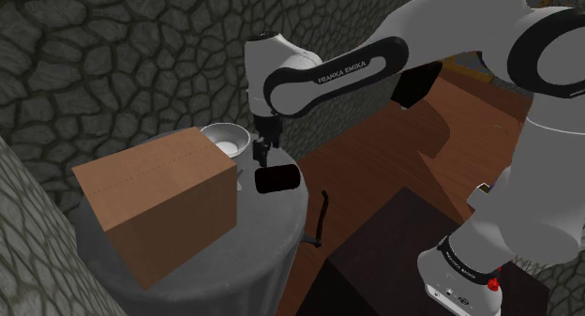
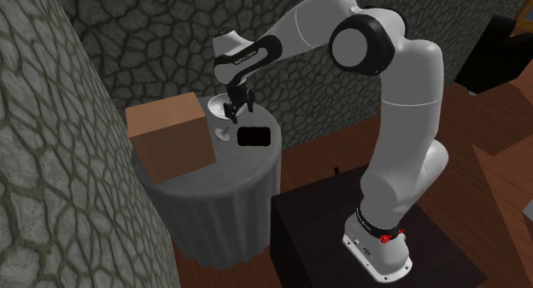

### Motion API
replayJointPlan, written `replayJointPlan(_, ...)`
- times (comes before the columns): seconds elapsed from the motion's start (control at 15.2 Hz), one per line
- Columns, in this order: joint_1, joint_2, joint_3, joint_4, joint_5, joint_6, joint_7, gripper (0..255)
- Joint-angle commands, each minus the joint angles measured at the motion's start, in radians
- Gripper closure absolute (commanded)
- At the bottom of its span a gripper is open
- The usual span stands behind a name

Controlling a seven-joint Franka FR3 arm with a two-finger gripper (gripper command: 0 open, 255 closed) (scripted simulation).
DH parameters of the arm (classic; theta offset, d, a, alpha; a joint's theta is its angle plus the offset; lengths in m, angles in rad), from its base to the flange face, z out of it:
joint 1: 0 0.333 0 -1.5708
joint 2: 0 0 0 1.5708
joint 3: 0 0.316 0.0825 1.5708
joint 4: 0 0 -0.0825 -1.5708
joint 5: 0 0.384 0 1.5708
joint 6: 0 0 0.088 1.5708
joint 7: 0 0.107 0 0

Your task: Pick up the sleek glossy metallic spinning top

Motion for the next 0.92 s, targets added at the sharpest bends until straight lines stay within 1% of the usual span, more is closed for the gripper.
replayJointPlan(0.0, 0.027, 0.087, 0.001, 0.082, -0.031, -0.002, 0.012, 0)
replayJointPlan(0.26, 0.083, 0.247, -0.005, 0.253, -0.08, -0.025, 0.02, 0)
replayJointPlan(0.53, 0.145, 0.417, -0.014, 0.459, -0.12, -0.069, 0.013, 0)
replayJointPlan(0.59, 0.152, 0.436, -0.016, 0.484, -0.123, -0.075, 0.011, 0)
replayJointPlan(0.86, 0.155, 0.465, -0.022, 0.479, -0.129, -0.041, 0.017, 0)
